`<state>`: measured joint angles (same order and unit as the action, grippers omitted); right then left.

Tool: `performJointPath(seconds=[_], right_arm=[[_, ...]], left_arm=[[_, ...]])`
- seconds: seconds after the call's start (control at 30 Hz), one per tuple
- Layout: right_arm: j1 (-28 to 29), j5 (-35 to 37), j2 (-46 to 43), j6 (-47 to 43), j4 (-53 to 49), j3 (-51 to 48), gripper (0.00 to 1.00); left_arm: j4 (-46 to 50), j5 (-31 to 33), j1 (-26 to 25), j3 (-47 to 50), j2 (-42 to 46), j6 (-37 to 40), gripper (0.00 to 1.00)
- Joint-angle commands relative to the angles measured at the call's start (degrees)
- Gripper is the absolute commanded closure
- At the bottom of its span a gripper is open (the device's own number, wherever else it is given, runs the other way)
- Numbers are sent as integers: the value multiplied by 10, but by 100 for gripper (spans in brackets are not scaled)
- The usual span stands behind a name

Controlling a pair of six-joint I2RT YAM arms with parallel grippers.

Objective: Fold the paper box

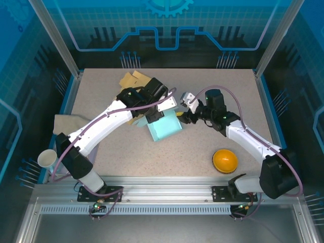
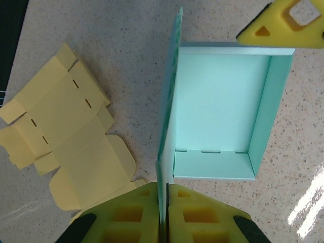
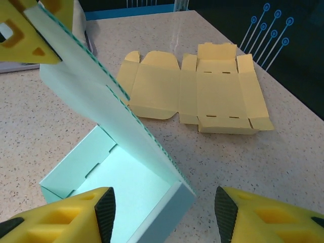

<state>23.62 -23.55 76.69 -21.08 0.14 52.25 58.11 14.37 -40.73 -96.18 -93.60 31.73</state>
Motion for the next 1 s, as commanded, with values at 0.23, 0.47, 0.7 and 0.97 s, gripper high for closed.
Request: performJointPath(seconds=[0.23, 0.47, 0.7, 0.97], right_arm=[[9, -39, 17, -41, 68, -32, 47], [23, -51, 31, -57, 64, -27, 53], [26, -46, 24, -71, 75, -44, 82], [26, 18, 13, -81, 134, -87, 100]], left_arm=[[-21, -38, -5, 39, 36, 12, 89], [-29, -49, -6, 41, 38, 11, 89], [-43, -36, -6, 44, 38, -12, 89], [-50, -20, 52, -3, 39, -216, 44]])
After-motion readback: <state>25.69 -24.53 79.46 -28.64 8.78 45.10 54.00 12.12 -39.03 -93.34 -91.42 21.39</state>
